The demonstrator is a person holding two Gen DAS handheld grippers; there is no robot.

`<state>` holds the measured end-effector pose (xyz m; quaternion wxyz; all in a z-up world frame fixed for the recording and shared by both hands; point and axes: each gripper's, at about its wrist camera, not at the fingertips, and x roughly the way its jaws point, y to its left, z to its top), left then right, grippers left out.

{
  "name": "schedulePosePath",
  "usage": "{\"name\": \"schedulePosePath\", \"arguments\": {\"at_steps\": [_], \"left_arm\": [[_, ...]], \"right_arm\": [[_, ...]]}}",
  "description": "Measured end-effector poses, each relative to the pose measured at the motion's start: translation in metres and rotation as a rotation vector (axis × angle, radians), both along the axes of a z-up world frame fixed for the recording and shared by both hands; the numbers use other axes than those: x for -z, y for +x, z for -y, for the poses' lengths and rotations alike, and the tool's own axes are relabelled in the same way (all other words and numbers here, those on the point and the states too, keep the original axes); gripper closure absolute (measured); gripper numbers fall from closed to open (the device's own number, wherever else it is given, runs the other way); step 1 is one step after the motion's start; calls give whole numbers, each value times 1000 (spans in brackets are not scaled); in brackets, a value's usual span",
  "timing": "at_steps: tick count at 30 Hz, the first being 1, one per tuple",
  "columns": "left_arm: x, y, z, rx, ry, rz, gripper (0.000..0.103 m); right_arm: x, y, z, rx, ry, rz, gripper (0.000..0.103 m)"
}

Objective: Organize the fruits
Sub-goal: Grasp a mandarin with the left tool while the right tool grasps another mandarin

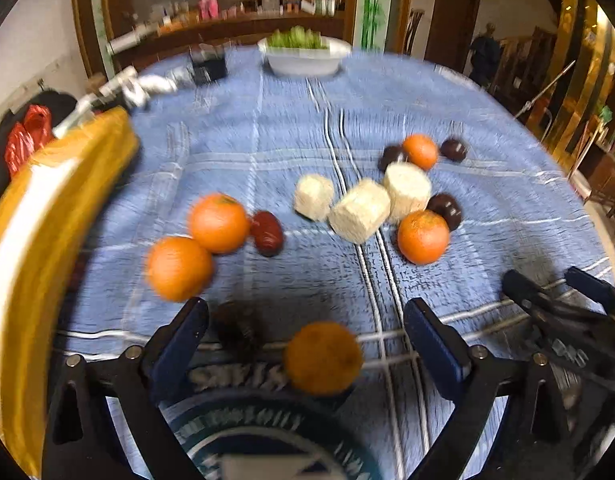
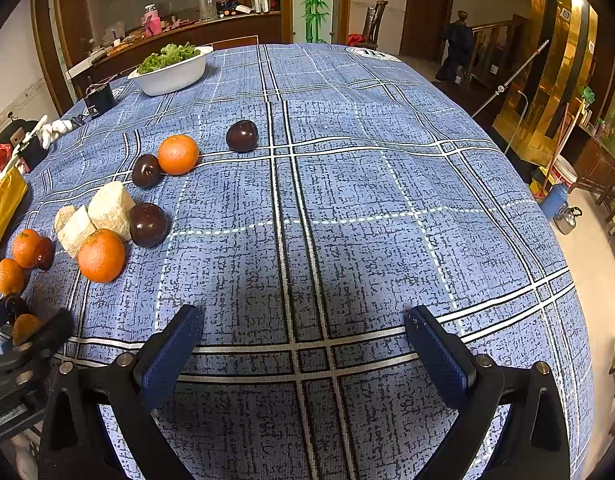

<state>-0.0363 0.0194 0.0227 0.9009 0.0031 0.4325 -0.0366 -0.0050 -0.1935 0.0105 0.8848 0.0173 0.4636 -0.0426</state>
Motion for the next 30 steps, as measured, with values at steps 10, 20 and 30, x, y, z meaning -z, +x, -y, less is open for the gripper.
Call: {"name": "schedulePosePath", "arguments": {"at_steps": [10, 20, 30], "left_arm": [[-101, -86, -110, -73, -41, 383, 5], [-109, -105, -158, -73, -69, 389, 5], [-76, -67, -148, 22, -194, 189, 41]], "right_arm": [[-1, 2, 2, -34, 4, -32, 0], [-22, -17, -5, -3, -2, -65, 18], [-37, -44, -123, -416, 207, 23, 42]]}}
